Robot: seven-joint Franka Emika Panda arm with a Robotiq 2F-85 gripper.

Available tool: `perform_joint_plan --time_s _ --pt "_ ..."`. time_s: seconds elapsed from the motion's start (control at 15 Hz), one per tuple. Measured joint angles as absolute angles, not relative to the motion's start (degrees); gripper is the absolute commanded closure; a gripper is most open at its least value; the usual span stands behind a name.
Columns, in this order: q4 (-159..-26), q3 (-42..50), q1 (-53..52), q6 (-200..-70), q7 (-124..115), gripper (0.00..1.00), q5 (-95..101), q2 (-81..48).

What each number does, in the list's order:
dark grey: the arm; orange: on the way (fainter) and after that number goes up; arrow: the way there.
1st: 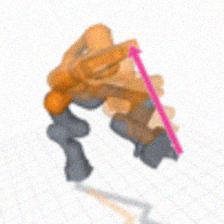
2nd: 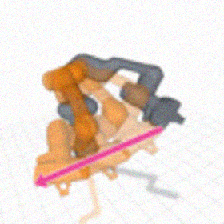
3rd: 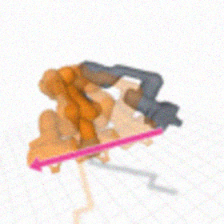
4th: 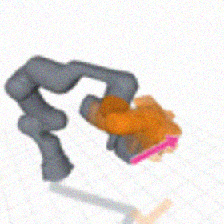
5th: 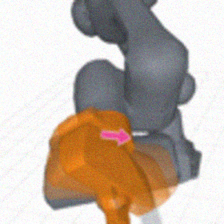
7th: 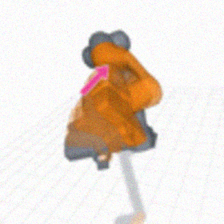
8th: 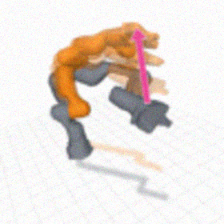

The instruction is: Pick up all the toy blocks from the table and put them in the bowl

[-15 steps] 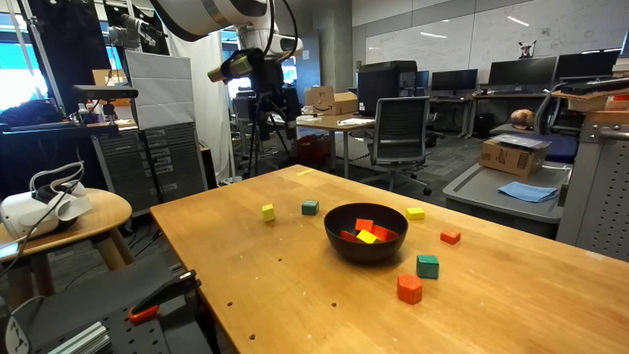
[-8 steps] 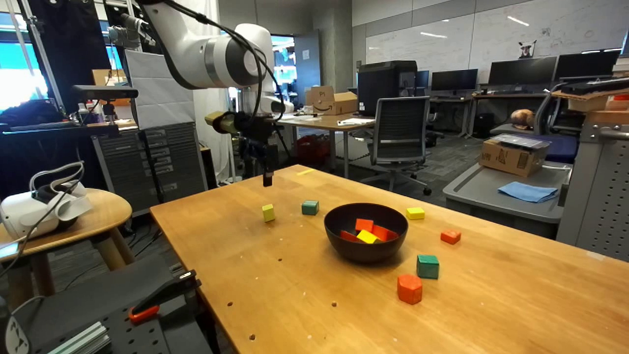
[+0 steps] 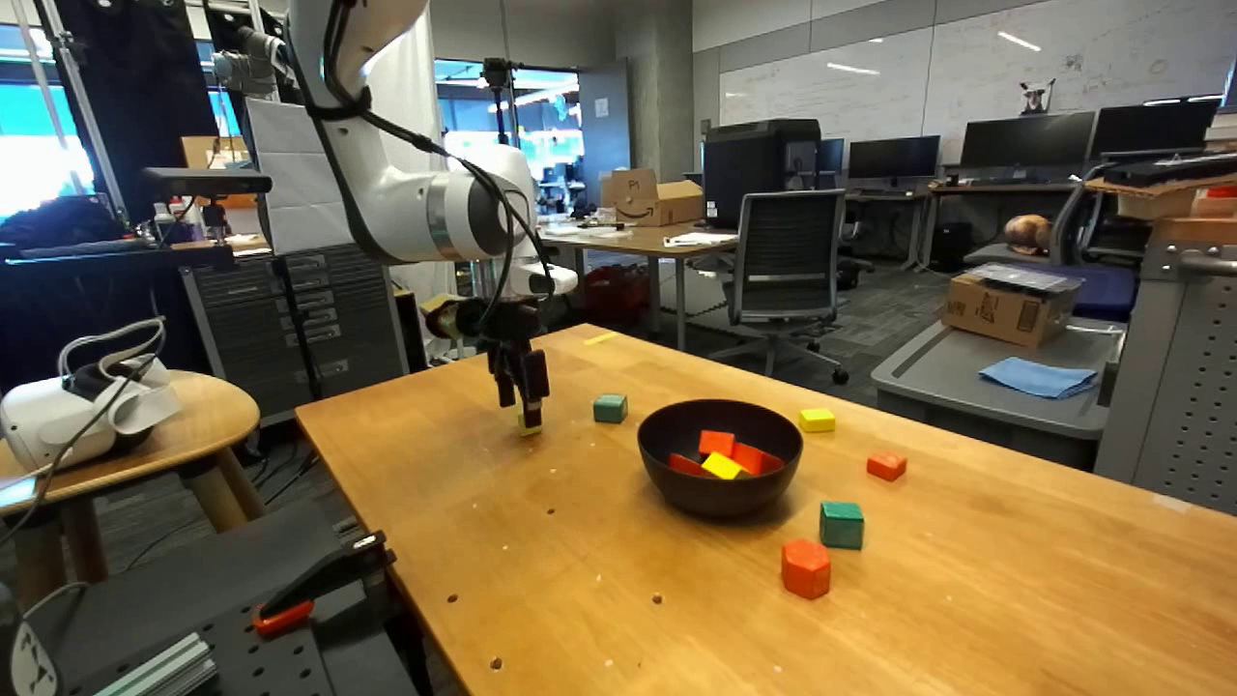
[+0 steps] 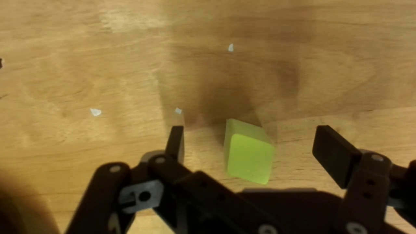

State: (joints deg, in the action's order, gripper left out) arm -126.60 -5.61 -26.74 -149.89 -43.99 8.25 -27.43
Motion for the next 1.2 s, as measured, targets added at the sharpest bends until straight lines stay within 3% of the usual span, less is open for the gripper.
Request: perform_joint_plan --time_s 0.13,0.53,0.67,1.2 --pt "-125.0 -3.5 -28.7 -150.3 -47.0 0.32 8.9 -29.1" --pt "-123.5 -2.1 -29.4 -150.4 -50.7 0.81 8.5 -30.3" --pt "-123.9 -2.1 -29.1 -150.5 -51.1 0.91 8.2 -30.0" --pt "-131.7 1.3 -27.4 -150.1 -55.0 0.91 11.1 -16.6"
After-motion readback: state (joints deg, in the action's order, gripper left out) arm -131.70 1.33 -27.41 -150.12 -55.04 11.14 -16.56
